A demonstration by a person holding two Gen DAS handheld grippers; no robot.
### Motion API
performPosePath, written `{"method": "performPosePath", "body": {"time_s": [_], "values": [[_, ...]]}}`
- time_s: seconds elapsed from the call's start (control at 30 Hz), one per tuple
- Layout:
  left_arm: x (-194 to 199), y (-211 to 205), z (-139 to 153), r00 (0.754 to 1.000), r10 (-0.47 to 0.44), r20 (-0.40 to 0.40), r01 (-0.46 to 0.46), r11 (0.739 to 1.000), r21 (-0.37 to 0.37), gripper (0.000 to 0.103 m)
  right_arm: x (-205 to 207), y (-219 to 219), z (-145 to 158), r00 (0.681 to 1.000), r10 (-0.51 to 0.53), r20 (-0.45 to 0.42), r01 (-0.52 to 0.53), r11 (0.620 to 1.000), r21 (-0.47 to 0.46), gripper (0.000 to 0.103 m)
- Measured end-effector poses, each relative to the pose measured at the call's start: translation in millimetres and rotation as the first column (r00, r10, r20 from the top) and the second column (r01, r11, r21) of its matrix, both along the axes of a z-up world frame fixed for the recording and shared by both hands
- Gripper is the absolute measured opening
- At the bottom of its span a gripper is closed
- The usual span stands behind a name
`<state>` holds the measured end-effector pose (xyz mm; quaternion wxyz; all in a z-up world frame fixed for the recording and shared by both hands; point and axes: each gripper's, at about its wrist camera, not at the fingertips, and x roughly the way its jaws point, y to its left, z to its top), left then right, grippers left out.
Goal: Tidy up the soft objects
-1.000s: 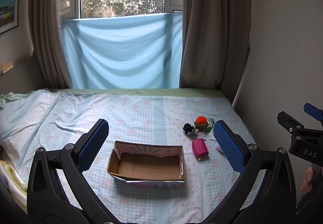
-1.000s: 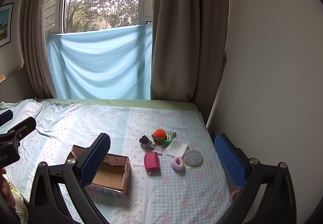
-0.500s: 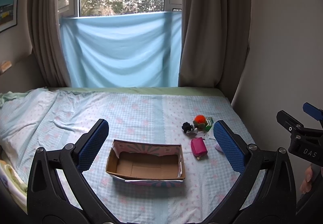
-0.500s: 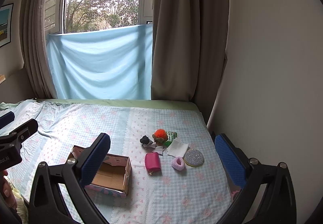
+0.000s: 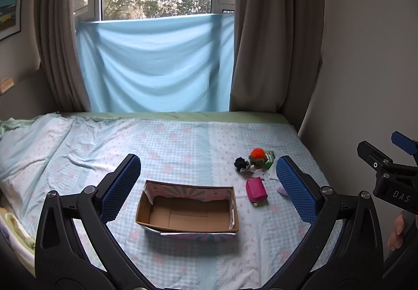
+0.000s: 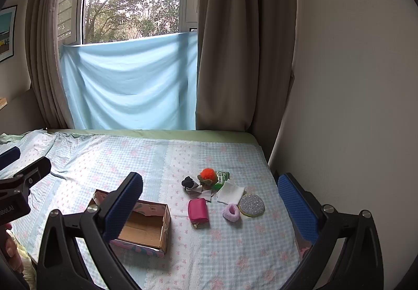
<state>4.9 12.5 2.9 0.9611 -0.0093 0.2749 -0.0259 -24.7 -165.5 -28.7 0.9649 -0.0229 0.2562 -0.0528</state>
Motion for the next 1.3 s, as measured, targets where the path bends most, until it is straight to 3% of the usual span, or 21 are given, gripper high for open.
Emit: {"method": "performPosePath", "body": {"time_s": [0.47,0.7,1.03,1.3], "values": [[7,5,-4,1.0,-0.005,-0.017,0.005,1.0,-0.008,0.103,1,0,1,1.0,-0.001,-0.002,0.001,1.0,0.0,0.103],[33,-6,-19,0.996,-0.019,-0.09,0.016,0.999,-0.033,0.103,11,-12,-4,1.0,-0.018,-0.017,0.018,1.0,0.023,0.103],[122,-73,-97,0.954,-0.087,-0.286,0.058,0.992,-0.11,0.103,76,-88,-60,0.984,-0.1,-0.15,0.109,0.992,0.057,0.103],[204,-144,-194,0.899,-0.103,-0.426,0.061,0.992,-0.11,0.103,154,-163,-146,0.949,-0.136,-0.285,0.171,0.98,0.101,0.103]]}}
